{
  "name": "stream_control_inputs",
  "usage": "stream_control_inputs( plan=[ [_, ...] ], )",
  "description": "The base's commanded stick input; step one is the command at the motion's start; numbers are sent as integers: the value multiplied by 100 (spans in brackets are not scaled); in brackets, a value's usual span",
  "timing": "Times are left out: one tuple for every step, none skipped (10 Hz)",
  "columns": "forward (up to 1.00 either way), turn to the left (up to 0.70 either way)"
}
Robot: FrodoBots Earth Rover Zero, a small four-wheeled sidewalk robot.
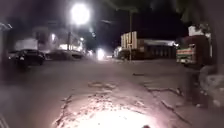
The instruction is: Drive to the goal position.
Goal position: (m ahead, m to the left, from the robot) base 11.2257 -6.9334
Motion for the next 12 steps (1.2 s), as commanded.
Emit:
stream_control_inputs(
  plan=[
    [70, 0],
    [70, 0],
    [70, 0],
    [70, 0],
    [70, 0],
    [70, 0],
    [70, 0],
    [70, 0],
    [70, 0],
    [70, 0],
    [70, 0],
    [70, 0]
  ],
)
